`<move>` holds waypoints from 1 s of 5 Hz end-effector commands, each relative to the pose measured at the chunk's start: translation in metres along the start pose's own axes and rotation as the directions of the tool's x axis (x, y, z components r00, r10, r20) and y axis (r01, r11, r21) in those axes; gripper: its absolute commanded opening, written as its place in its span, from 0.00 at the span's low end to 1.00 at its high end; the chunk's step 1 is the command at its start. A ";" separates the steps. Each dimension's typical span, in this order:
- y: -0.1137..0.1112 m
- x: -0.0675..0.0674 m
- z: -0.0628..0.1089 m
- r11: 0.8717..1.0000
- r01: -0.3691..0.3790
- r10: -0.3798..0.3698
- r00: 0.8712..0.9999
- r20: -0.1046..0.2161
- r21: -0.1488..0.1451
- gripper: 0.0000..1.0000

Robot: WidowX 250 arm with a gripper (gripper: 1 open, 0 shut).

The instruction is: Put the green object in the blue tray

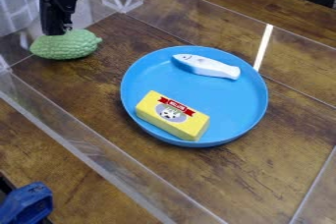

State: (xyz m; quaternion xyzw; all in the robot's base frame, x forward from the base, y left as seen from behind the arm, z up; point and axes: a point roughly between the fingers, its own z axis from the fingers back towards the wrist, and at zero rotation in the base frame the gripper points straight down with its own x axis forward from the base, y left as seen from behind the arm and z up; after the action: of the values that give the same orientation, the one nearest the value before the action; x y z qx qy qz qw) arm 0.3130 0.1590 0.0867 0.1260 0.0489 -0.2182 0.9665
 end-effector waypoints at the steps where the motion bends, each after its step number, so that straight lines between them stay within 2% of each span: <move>1: 0.017 0.009 0.015 0.997 0.036 -0.042 0.996 0.081 0.073 1.00; 2: 0.022 0.013 0.003 0.994 0.078 -0.087 0.991 0.106 0.080 1.00; 5: 0.034 0.026 -0.036 0.989 0.131 -0.141 0.975 0.172 0.067 1.00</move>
State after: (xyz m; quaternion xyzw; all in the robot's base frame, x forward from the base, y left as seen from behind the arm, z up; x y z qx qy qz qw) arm 0.3422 0.1762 0.0324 0.1050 -0.0080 -0.3067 0.9460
